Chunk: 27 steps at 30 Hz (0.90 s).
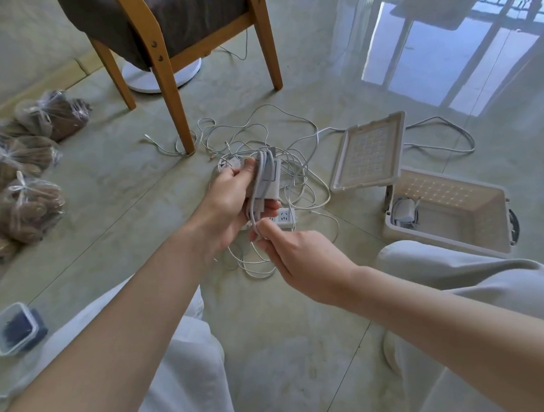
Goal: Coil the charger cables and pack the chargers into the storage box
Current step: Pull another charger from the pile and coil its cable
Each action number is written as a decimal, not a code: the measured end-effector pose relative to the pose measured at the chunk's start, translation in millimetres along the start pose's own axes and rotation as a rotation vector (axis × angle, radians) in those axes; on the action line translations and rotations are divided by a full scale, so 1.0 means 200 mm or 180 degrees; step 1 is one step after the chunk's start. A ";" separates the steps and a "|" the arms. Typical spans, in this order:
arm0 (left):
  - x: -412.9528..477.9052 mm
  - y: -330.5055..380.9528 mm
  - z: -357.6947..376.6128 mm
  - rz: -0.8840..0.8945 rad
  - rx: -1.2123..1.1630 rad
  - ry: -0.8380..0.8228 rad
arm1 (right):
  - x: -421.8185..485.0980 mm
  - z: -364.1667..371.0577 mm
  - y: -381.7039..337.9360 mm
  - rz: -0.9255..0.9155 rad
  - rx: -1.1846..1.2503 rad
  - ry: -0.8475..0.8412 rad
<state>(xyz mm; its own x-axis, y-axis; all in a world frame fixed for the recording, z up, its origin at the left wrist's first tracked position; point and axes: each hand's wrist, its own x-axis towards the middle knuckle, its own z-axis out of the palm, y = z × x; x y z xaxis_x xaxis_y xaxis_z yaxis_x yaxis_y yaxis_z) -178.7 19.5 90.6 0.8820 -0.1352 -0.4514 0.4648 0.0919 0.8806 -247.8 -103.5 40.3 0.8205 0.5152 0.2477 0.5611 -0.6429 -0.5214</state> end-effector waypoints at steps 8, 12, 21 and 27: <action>-0.03 0.05 0.02 -0.0609 -0.0818 -0.0723 | 0.01 -0.01 0.11 -0.0432 -0.0440 -0.0220; -0.05 0.06 0.03 -0.0454 0.0338 -0.1109 | 0.04 -0.04 0.24 0.0005 -0.0670 -0.1020; -0.03 -0.02 -0.05 -0.0292 0.2662 -0.1100 | 0.06 -0.19 0.43 0.0818 -0.1368 -0.0389; 0.03 -0.05 -0.12 0.0128 0.3068 -0.0433 | 0.09 -0.20 0.39 0.0871 -0.1483 -0.0129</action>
<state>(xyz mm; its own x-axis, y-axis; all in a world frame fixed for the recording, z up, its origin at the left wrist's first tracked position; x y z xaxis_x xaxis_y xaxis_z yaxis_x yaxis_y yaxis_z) -175.6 40.6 75.2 0.8512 -0.2679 -0.4514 0.1184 -0.7398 0.6623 -184.9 -167.4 37.3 0.9437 0.3094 0.1172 0.3243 -0.9351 -0.1429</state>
